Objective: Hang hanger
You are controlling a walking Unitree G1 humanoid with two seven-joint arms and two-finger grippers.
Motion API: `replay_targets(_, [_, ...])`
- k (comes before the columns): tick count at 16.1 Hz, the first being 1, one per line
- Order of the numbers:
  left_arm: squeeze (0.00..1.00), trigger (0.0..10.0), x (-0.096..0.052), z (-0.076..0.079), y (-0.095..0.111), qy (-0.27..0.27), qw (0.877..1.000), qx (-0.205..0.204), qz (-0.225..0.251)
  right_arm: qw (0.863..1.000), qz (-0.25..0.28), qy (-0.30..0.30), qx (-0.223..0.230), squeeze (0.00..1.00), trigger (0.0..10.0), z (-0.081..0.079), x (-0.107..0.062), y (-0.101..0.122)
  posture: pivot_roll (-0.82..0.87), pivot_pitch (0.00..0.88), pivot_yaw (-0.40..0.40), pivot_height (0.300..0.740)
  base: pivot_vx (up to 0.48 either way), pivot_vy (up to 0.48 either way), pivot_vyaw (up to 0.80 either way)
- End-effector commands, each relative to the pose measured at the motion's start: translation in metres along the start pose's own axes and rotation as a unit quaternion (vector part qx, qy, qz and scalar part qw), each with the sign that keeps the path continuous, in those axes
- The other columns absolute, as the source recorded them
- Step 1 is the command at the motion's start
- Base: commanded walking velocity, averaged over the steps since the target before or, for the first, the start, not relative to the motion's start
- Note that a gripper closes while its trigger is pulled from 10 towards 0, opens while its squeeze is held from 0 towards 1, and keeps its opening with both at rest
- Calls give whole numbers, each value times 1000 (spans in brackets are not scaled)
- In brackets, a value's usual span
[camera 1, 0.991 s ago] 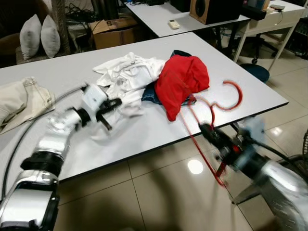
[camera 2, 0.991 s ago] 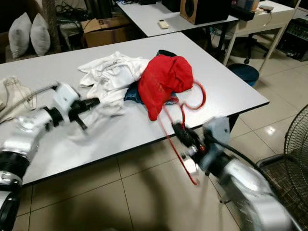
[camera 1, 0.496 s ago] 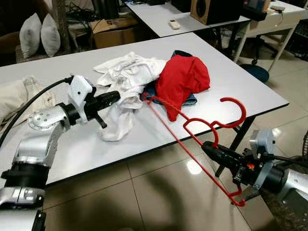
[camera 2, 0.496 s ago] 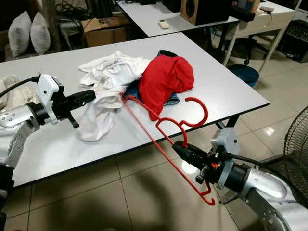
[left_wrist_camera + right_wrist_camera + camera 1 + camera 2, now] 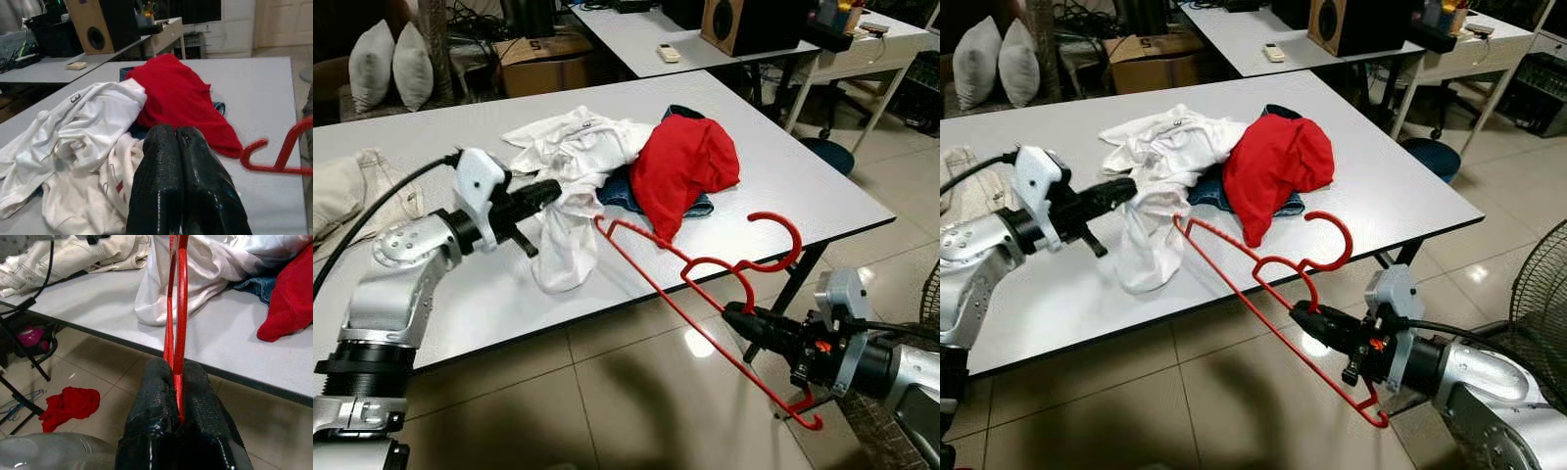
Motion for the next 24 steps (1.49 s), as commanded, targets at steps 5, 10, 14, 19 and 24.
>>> replay_targets(5, [0,0,-2,20,5,-65,998,2,-4,1000,5,-30,-5,0,10000,12,5,3,-158,0,23,740,0,0,0])
replay_targets(10, [0,0,6,32,13,-82,997,-4,7,1000,-9,-21,-5,0,10000,14,10,-2,-160,0,22,740,0,0,0])
replay_targets(14, [0,0,8,46,19,-120,992,-21,13,999,-7,-41,-8,0,10000,21,17,-4,-162,0,27,740,0,0,0])
replay_targets(19, [0,0,-5,52,12,-169,985,-28,-27,998,26,-63,-15,0,10000,30,23,7,-162,0,29,740,0,0,0])
replay_targets(24, [0,0,-6,-55,55,134,989,-8,58,989,135,-64,-6,0,10000,36,23,42,-142,0,23,740,0,0,0])
Point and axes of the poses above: a point about 5 cm out from each wrist's last joint towards the gripper, its own x axis pointing out of the wrist towards the gripper, its own y axis along the axis of the wrist's last joint, z = x × y, the point moved 2 cm from there along x, pointing out of the wrist towards the gripper
